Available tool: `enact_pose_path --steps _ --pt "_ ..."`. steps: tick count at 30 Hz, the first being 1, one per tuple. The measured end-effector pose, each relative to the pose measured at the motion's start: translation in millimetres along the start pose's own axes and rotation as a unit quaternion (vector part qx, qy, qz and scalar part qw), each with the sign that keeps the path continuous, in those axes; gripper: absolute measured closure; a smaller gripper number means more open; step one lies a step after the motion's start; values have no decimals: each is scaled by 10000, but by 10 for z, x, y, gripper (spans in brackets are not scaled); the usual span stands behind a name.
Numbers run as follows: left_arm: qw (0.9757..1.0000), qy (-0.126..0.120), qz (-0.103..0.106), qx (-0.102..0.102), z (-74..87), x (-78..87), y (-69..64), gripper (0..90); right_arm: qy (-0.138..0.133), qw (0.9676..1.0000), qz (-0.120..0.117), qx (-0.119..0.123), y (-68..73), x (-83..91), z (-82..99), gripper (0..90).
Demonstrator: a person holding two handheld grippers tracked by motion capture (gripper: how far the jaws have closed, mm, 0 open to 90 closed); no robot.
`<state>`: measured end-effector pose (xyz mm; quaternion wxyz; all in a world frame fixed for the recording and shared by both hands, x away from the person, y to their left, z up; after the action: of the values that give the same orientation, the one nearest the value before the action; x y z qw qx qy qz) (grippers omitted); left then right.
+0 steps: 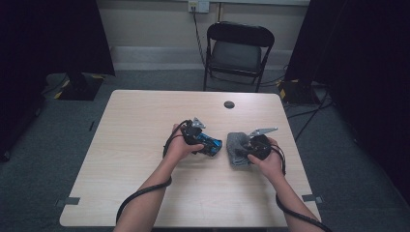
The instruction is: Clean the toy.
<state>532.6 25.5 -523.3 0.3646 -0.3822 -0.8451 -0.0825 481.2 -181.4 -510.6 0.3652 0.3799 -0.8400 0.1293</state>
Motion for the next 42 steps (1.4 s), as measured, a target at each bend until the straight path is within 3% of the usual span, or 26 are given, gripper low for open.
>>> enact_pose_path --steps 13,42 --pt "10000 -10 -4 -16 6 4 5 42 22 9996 -243 152 191 -175 11 727" --pt "10000 -7 -6 0 2 1 1 42 83 9964 -734 427 495 -167 80 728"
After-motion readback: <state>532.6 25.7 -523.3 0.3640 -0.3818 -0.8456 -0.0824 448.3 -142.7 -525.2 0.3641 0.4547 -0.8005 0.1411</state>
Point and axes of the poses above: each handheld gripper's, and its own axes: x roughly backward along the jaws, z roughly out of its underside, y roughly to its left, the point moved 6 cm from there along -x, roughly forward along the jaws, and after that the axes turned 8 degrees about x, right-handed, at the moved point
